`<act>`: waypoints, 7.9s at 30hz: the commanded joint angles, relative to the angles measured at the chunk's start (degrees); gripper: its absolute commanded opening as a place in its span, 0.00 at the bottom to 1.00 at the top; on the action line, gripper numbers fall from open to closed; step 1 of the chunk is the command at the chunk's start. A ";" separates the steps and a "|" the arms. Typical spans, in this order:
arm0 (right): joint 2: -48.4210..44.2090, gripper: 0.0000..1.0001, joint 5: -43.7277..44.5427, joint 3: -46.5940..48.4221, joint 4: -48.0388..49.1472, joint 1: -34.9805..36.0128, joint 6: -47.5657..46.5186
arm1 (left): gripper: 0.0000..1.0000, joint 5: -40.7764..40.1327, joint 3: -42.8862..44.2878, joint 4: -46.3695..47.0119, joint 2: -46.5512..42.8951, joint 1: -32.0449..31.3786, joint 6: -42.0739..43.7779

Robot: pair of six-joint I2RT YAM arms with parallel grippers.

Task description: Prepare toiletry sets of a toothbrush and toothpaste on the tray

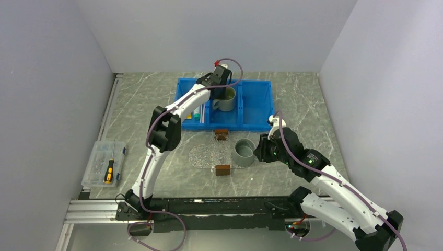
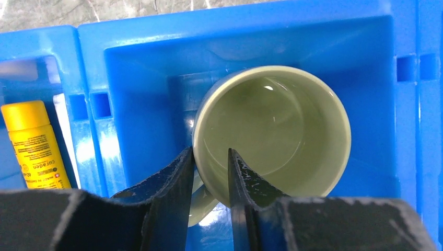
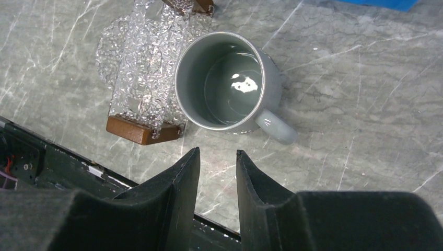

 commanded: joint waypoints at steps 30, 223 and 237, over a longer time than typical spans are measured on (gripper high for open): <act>-1.19 0.33 0.18 -0.20 2.50 0.14 -0.47 | 0.00 3.82 -1.27 -6.80 -11.14 -1.64 -2.84; 9.35 0.42 11.32 9.71 -3.86 0.09 4.17 | 0.53 1.55 -71.51 5.57 -73.09 -5.66 -11.07; 23.37 0.43 16.78 22.29 -2.27 -0.86 0.32 | 0.71 -6.37 -57.55 -6.41 -74.59 -3.87 -3.08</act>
